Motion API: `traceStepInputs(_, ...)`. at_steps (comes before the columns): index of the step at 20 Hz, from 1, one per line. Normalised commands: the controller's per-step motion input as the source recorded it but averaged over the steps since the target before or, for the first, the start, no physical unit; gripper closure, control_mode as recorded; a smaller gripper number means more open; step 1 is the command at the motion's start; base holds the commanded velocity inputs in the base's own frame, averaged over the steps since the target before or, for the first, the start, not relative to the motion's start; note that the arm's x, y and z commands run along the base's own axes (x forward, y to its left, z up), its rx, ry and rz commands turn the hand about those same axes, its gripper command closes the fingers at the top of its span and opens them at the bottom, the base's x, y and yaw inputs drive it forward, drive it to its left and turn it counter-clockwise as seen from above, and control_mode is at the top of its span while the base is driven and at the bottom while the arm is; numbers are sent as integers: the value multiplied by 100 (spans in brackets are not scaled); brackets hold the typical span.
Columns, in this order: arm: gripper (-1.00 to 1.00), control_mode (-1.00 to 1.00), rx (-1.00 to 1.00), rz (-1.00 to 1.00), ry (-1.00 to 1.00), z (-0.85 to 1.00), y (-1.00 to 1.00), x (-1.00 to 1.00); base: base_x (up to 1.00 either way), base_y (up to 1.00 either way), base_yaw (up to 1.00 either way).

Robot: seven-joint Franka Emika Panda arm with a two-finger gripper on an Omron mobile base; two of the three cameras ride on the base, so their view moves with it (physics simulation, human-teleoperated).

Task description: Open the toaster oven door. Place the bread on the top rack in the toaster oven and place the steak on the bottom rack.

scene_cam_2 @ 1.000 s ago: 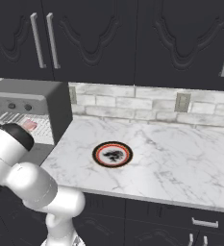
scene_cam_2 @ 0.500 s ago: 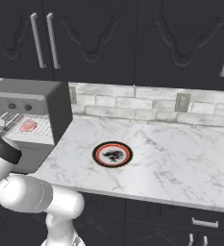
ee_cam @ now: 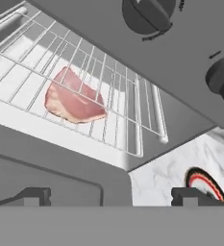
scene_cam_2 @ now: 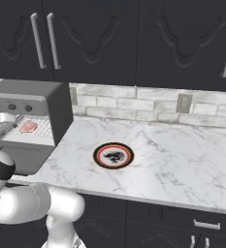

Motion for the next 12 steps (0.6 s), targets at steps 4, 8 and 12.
traceStepInputs(4, -100, -100, 0, 0, 4, -5, 0, 34, 0, 0, 0)
traceStepInputs(8, -100, -100, 0, 0, 0, -15, 2, 34, 0, 0, 0)
traceStepInputs(12, -100, -100, -1, 0, -2, -8, 7, 31, 0, 0, 0)
